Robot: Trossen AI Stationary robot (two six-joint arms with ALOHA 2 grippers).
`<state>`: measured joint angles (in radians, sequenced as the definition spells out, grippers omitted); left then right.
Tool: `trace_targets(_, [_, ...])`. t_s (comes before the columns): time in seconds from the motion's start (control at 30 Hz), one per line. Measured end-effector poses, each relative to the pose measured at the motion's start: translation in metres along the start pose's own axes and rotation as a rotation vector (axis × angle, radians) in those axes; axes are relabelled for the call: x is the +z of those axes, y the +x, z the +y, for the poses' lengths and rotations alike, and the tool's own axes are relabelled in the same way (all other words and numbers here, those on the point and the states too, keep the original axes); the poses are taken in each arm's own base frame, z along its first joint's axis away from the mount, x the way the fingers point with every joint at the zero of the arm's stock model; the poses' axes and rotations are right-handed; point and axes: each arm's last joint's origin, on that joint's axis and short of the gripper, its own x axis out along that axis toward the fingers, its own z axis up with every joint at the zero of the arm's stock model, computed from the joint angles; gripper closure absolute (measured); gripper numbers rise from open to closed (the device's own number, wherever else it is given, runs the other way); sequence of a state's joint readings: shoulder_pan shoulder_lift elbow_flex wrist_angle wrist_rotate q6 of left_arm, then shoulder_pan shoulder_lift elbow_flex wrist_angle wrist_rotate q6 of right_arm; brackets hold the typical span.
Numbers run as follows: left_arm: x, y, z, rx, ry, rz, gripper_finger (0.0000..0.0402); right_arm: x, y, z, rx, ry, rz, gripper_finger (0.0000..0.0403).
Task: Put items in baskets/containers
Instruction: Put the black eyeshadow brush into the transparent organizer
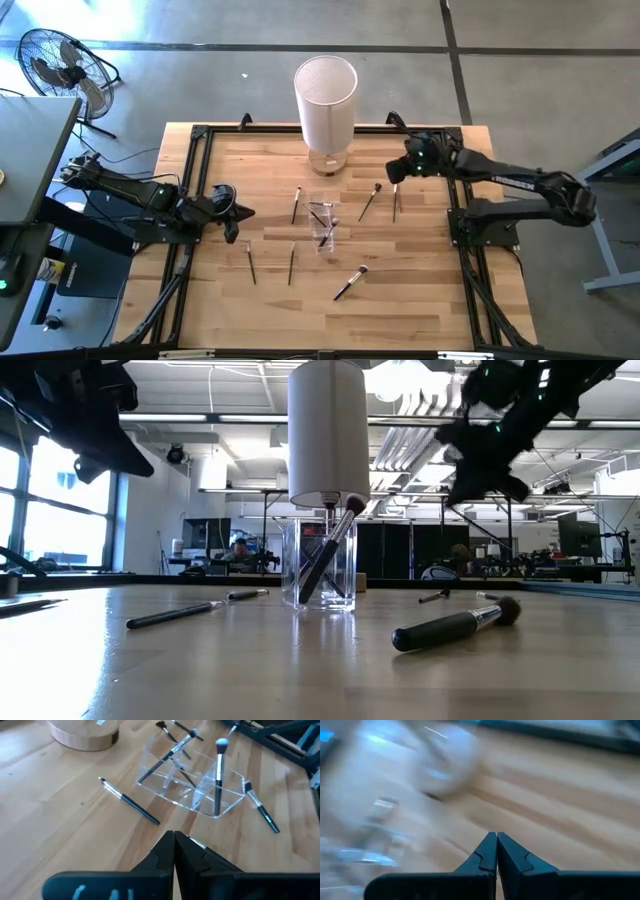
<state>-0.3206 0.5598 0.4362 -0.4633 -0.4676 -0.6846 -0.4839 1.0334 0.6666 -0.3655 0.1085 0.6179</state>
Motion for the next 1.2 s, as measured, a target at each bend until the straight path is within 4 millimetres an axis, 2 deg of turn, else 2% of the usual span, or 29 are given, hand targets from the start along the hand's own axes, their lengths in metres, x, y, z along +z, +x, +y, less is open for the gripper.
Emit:
trace_targets(0.17, [0.000, 0.000, 0.000, 0.017, 0.001, -0.014, 0.0401, 0.003, -0.016, 0.051, 0.254, -0.122, -0.281, 0.0403])
trace_targets(0.3, [0.000, 0.000, 0.001, 0.018, 0.001, -0.013, 0.0401, 0.001, -0.024, 0.086, 0.373, -0.294, -0.509, 0.0403])
trace_targets(0.4, [0.000, 0.000, 0.001, 0.018, 0.004, -0.013, 0.0401, 0.000, -0.019, 0.107, 0.445, -0.402, -0.660, 0.0403])
trace_targets(0.5, [0.000, 0.000, 0.001, 0.019, 0.008, -0.013, 0.0401, -0.004, -0.005, 0.123, 0.512, -0.466, -0.781, 0.0403])
trace_targets(0.7, [0.000, 0.000, 0.001, 0.019, 0.008, -0.013, 0.0401, -0.026, 0.047, 0.135, 0.567, -0.520, -0.807, 0.0402])
trace_targets(0.93, [0.000, 0.000, 0.000, 0.011, 0.008, -0.007, 0.0401, -0.050, 0.092, 0.130, 0.538, -0.548, -0.752, 0.0402])
trace_targets(1.03, [0.000, 0.000, 0.000, 0.015, 0.008, -0.011, 0.0401, -0.055, 0.099, 0.128, 0.519, -0.563, -0.724, 0.0403])
trace_targets(1.2, [0.001, 0.000, 0.000, -0.001, -0.005, -0.010, 0.0401, -0.053, 0.096, 0.128, 0.505, -0.575, -0.697, 0.0389])
